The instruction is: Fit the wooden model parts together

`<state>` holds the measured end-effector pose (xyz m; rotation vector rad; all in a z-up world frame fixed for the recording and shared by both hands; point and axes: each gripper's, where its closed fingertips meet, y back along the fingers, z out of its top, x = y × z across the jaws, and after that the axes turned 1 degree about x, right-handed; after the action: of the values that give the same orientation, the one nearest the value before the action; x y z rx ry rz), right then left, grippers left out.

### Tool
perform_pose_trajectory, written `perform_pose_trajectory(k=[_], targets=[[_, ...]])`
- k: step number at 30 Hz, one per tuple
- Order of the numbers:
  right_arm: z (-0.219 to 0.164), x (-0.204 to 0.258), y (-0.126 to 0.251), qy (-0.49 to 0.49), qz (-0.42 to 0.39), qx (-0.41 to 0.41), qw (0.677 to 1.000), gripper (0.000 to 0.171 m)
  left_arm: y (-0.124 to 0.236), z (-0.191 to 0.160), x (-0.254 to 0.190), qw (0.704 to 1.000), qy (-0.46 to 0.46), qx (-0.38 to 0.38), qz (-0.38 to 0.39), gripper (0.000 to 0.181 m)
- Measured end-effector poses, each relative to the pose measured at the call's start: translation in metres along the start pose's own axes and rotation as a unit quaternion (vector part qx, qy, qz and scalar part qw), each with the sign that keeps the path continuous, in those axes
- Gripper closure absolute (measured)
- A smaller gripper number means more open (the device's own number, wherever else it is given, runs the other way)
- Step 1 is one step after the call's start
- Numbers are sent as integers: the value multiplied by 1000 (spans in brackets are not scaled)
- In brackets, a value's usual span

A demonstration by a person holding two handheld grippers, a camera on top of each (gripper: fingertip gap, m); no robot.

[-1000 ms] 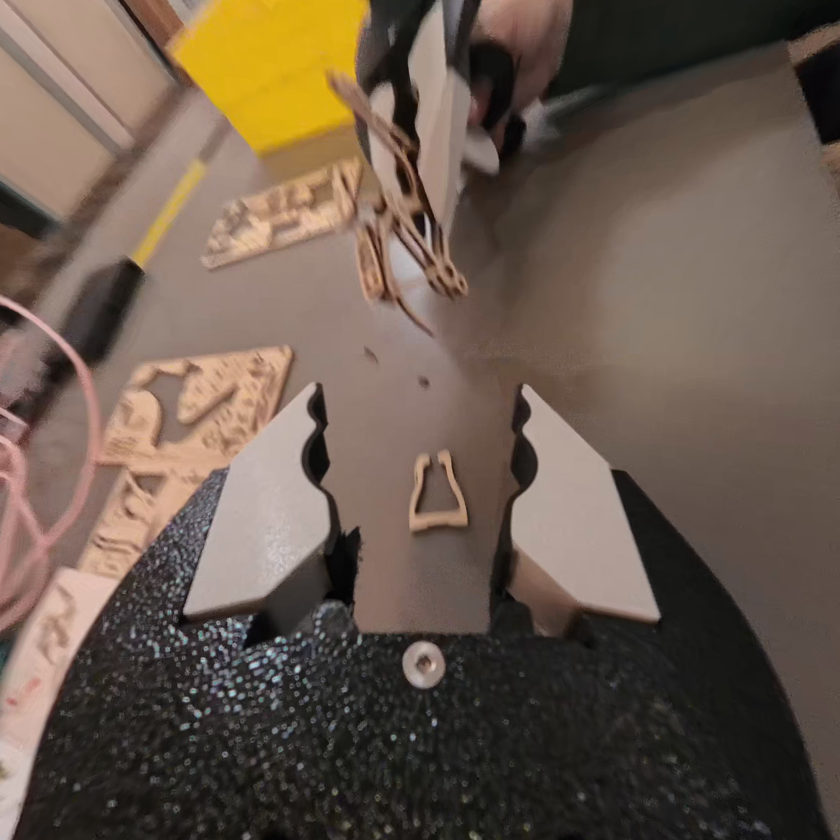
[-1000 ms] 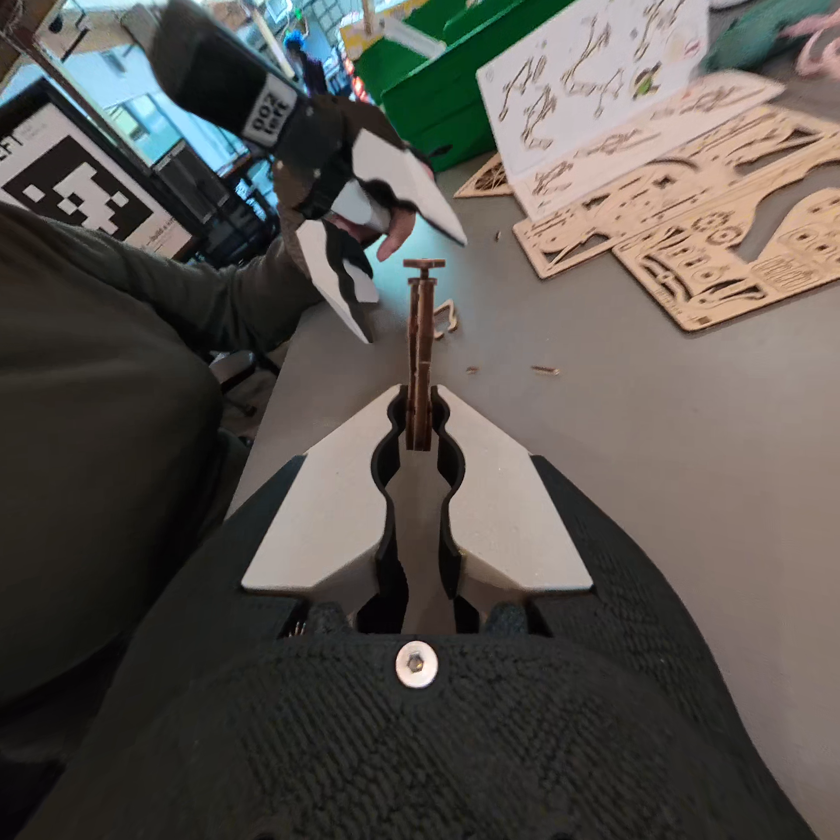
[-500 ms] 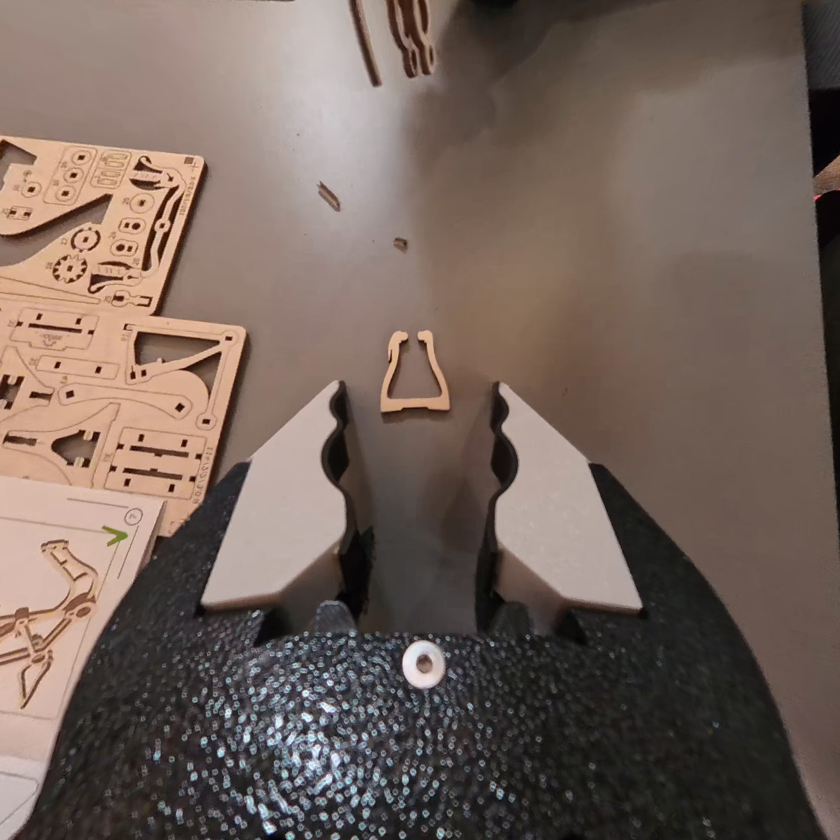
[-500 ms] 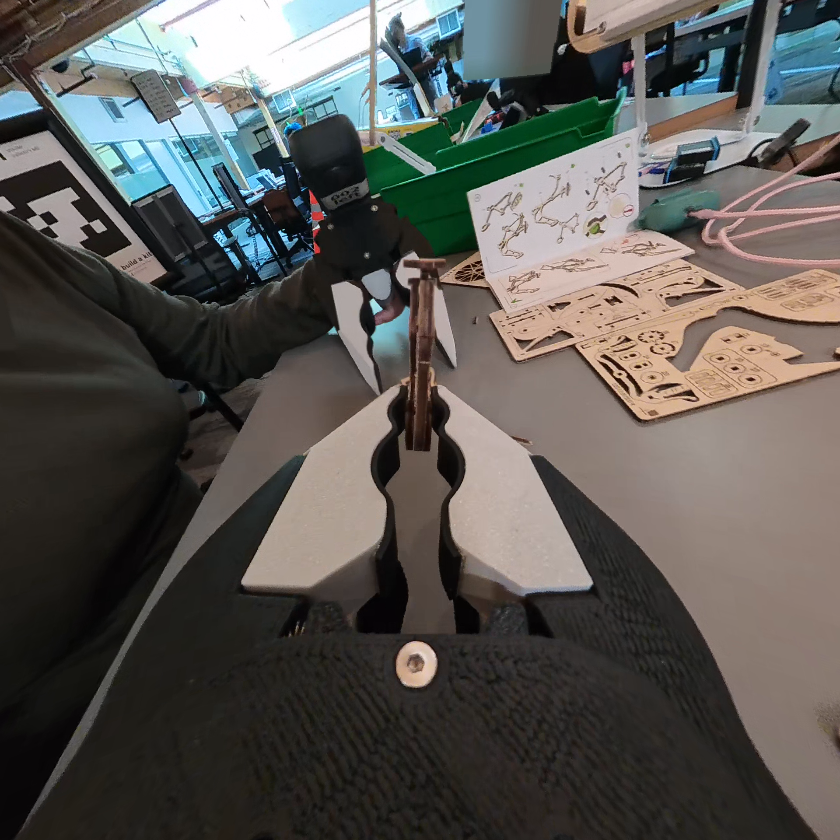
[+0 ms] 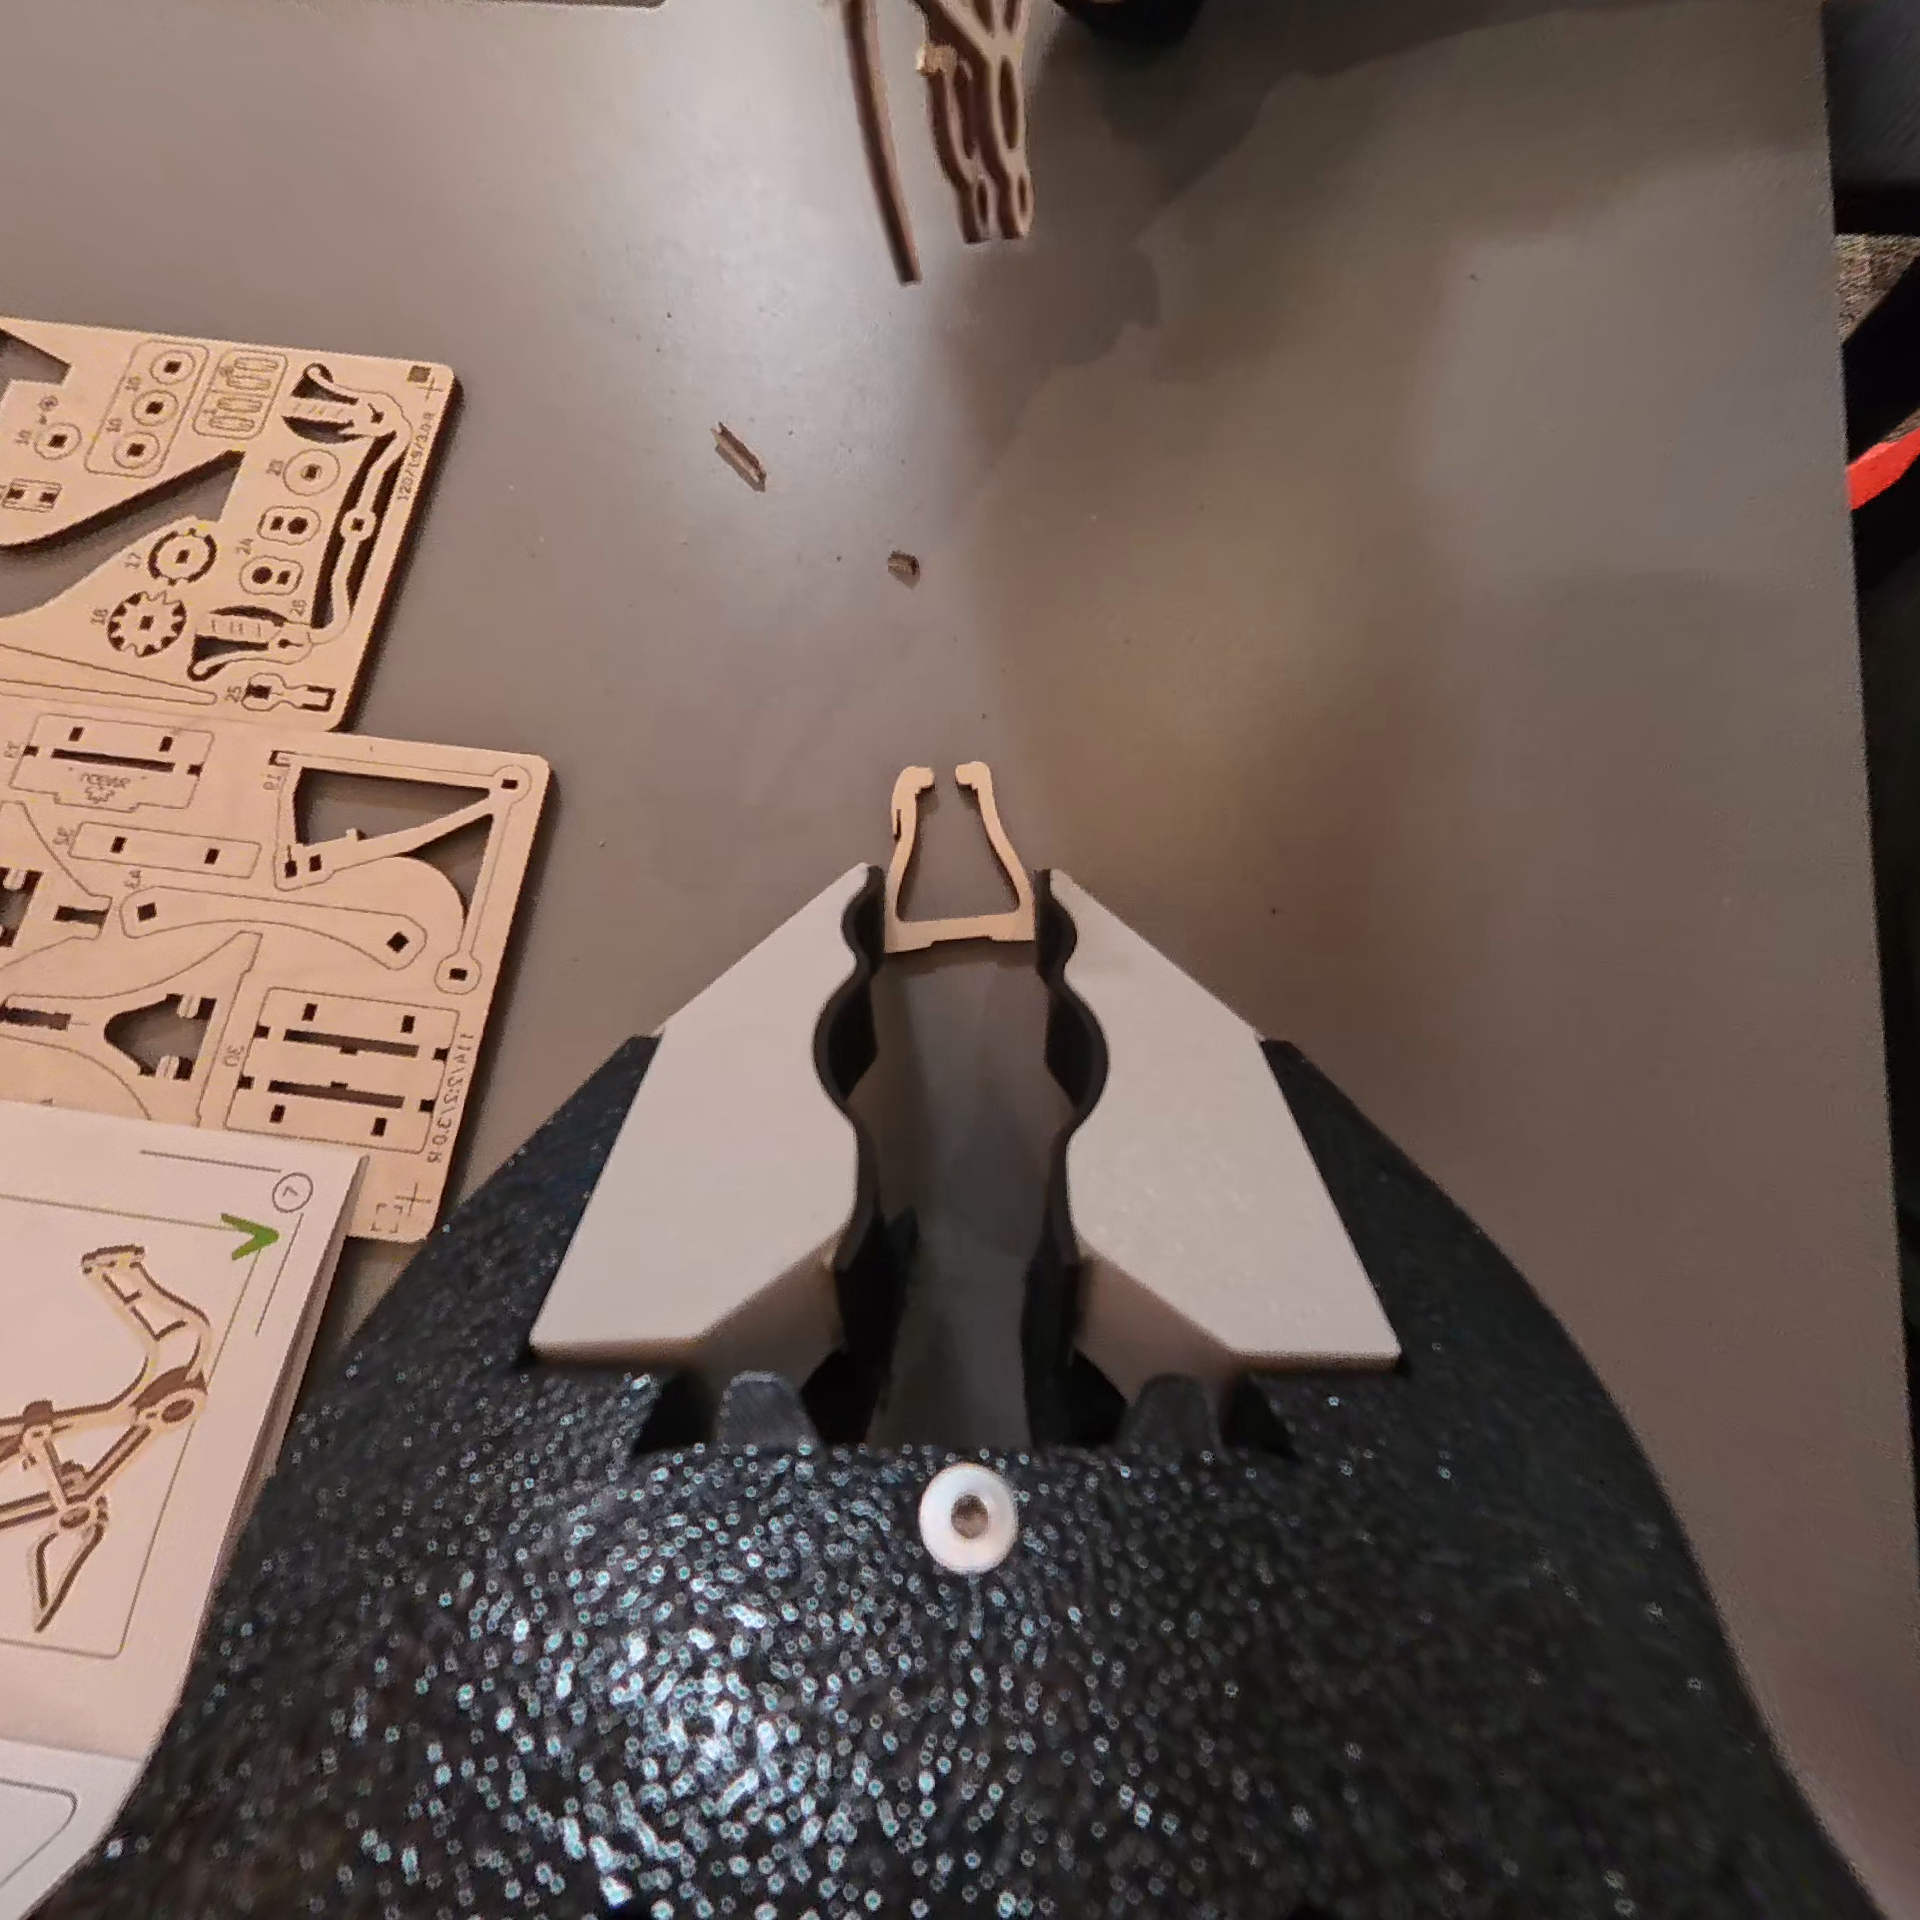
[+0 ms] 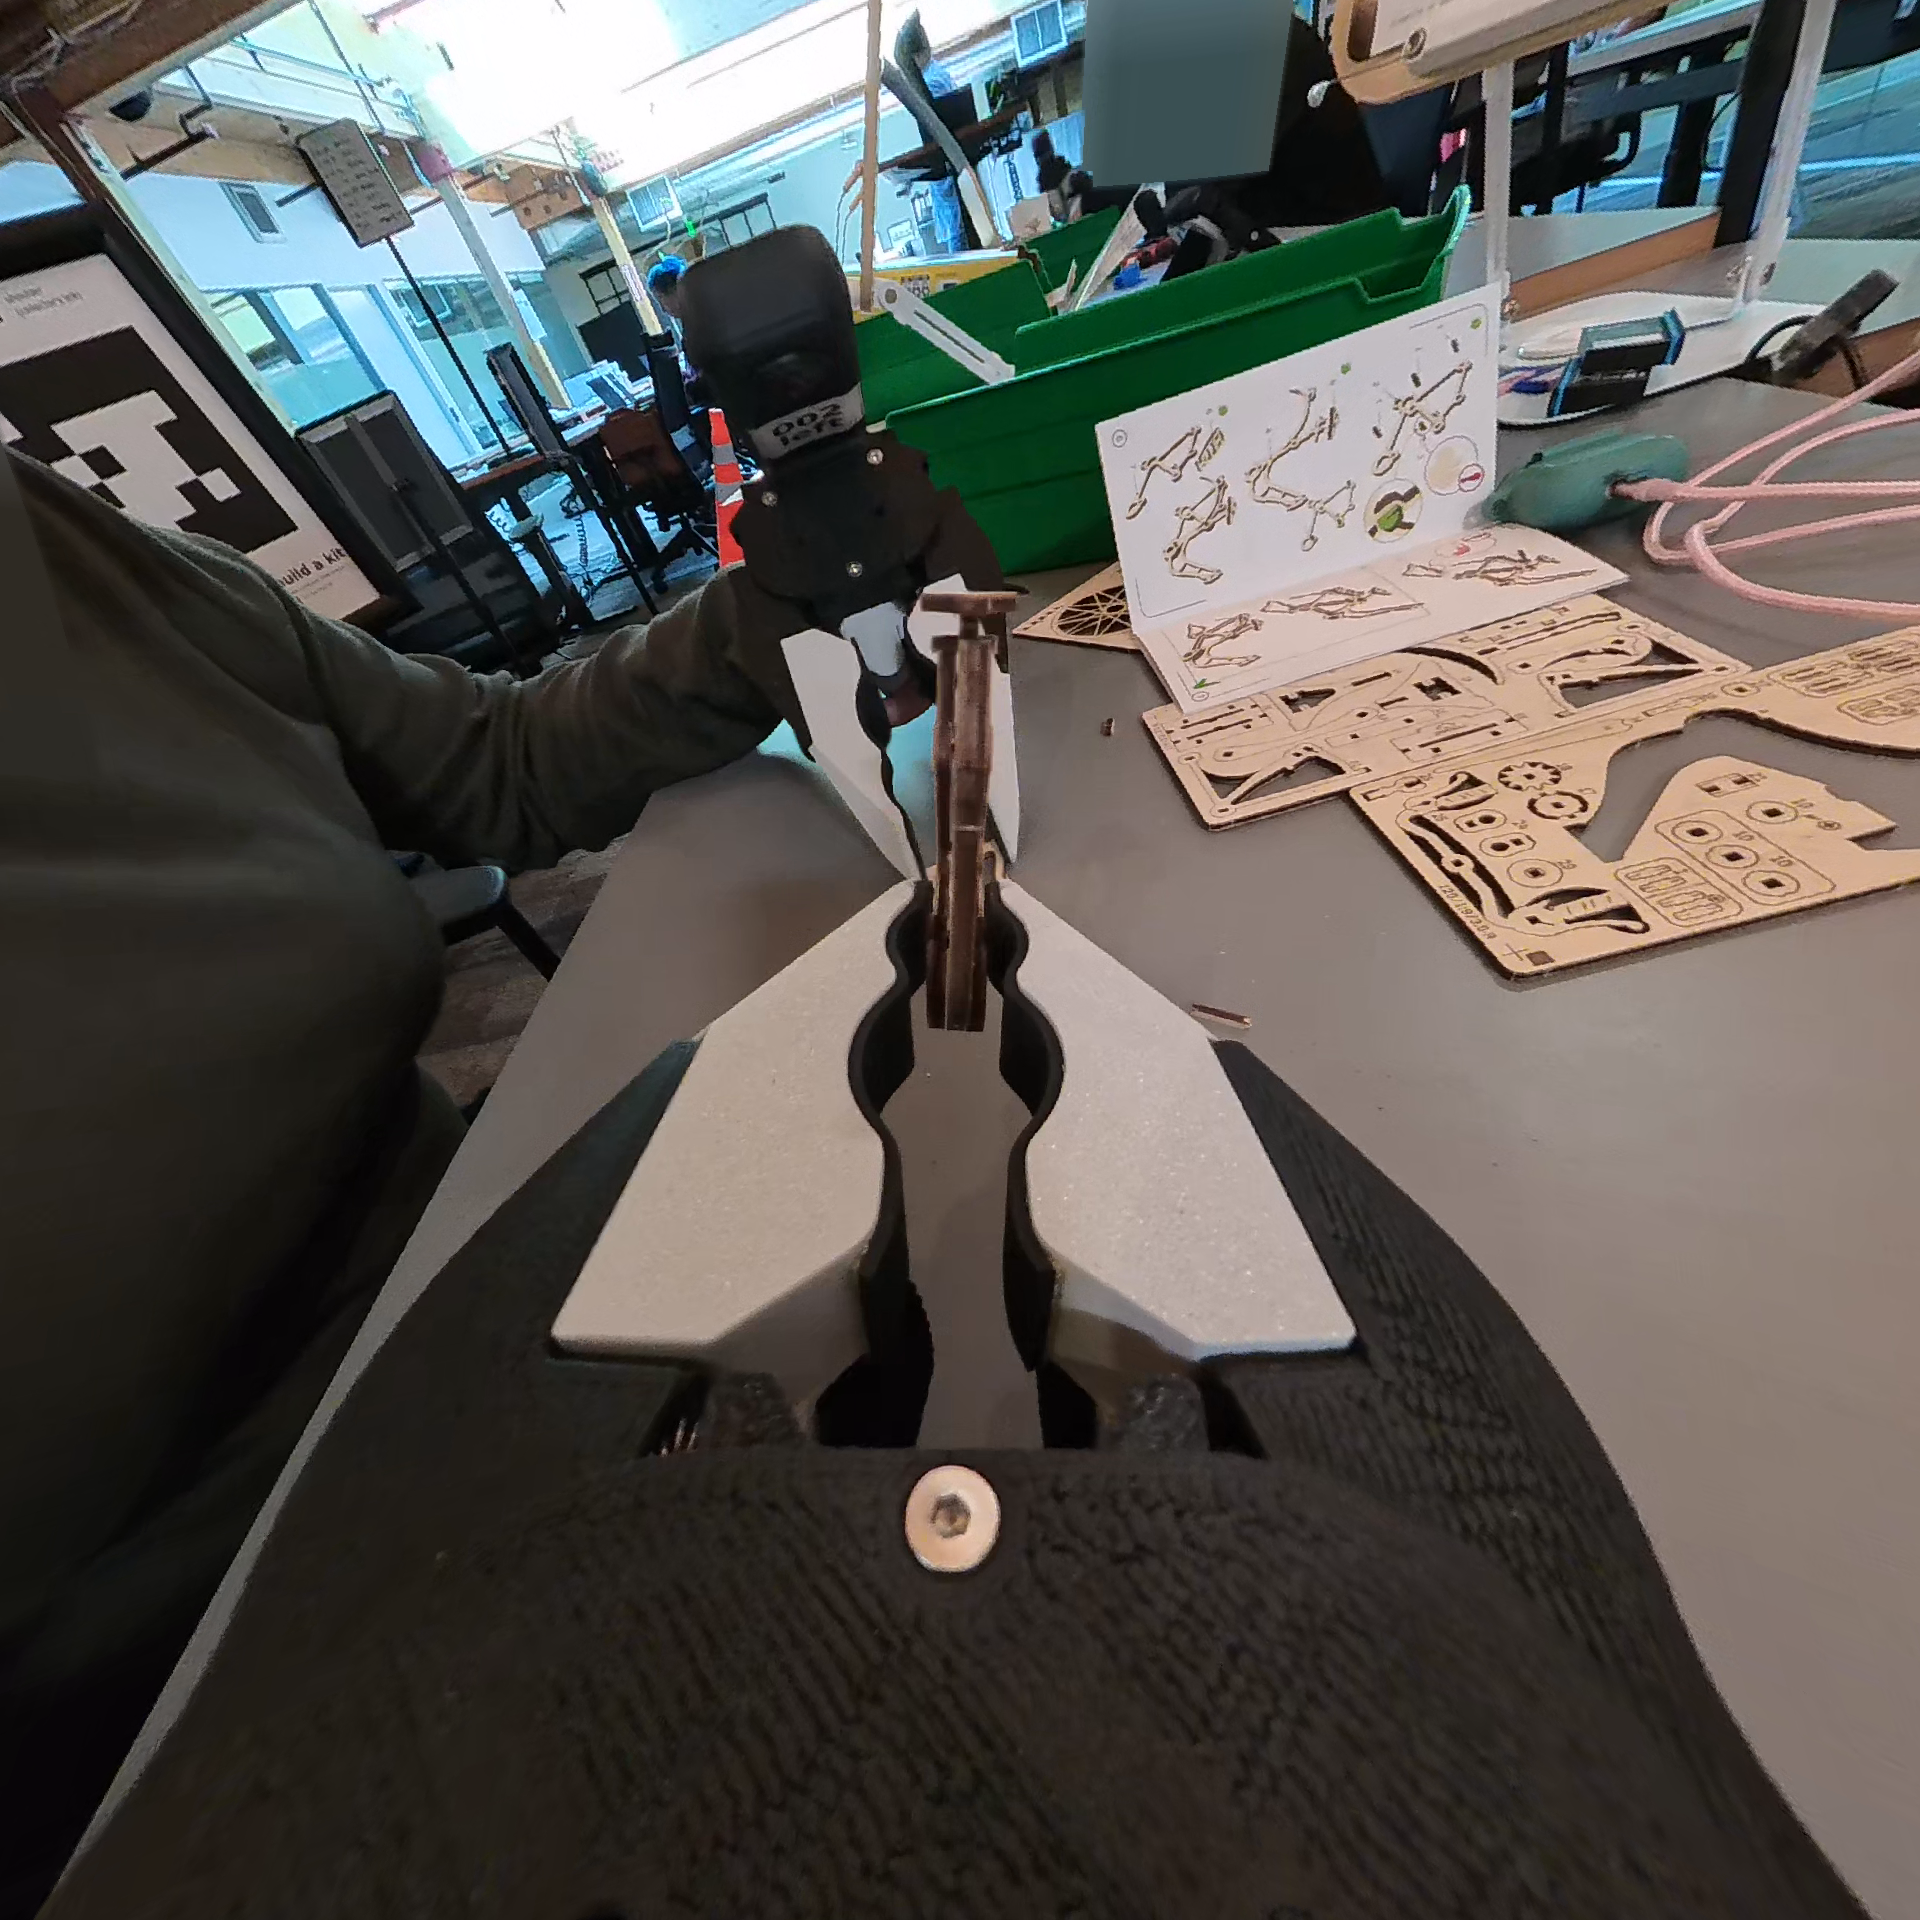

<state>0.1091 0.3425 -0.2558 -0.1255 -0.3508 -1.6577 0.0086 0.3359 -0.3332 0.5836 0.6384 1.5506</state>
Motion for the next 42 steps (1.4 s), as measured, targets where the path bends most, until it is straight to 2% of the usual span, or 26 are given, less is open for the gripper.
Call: perform_pose_trajectory(k=[1, 4, 11, 13, 16, 20, 26, 30, 31, 33, 34, 36, 38, 39, 42], targets=[[0, 0, 0, -1, 1, 0, 1000, 163, 0, 0, 0, 1000, -3, 0, 1, 154], [-1, 2, -1, -1, 3, 3, 1000, 163, -3, 6, -2, 1000, -6, -12, 0, 155], [3, 9, -3, -8, 24, -11, 1000, 163, 7, 53, -18, 983, 70, -152, -78, 156], [1, 9, -4, -10, 23, -5, 1000, 163, 5, 53, -21, 979, 83, -155, -98, 156], [-8, 0, -1, -27, -1, 37, 999, 163, 0, 46, -19, 985, 75, -132, -85, 156], [-13, -6, 7, -117, -7, 62, 991, 163, 0, 47, -20, 989, 47, -122, -65, 156], [-38, -14, 15, -257, -31, 116, 959, 163, 0, 47, -20, 992, 23, -113, -47, 156], [-56, -15, 18, -306, -31, 153, 939, 162, -1, 49, -22, 992, 12, -115, -45, 156], [-59, -16, 19, -315, -34, 158, 935, 157, -1, 50, -23, 992, 10, -116, -43, 156], [-58, -17, 21, -331, -38, 158, 929, 128, -1, 50, -23, 992, 8, -117, -41, 156], [-57, -18, 25, -333, -49, 161, 928, 121, -1, 51, -22, 992, 9, -117, -40, 156], [-57, -28, 40, -305, -110, 181, 928, 112, -1, 51, -21, 992, 13, -119, -40, 156], [-54, -44, 57, -223, -199, 207, 932, 111, 1, 54, -21, 991, 19, -127, -44, 156], [-48, -47, 58, -174, -212, 209, 939, 111, 1, 55, -22, 990, 22, -132, -49, 156], [-17, -6, 21, 13, -107, 179, 978, 111, 1, 59, -27, 987, 30, -141, -69, 156]])
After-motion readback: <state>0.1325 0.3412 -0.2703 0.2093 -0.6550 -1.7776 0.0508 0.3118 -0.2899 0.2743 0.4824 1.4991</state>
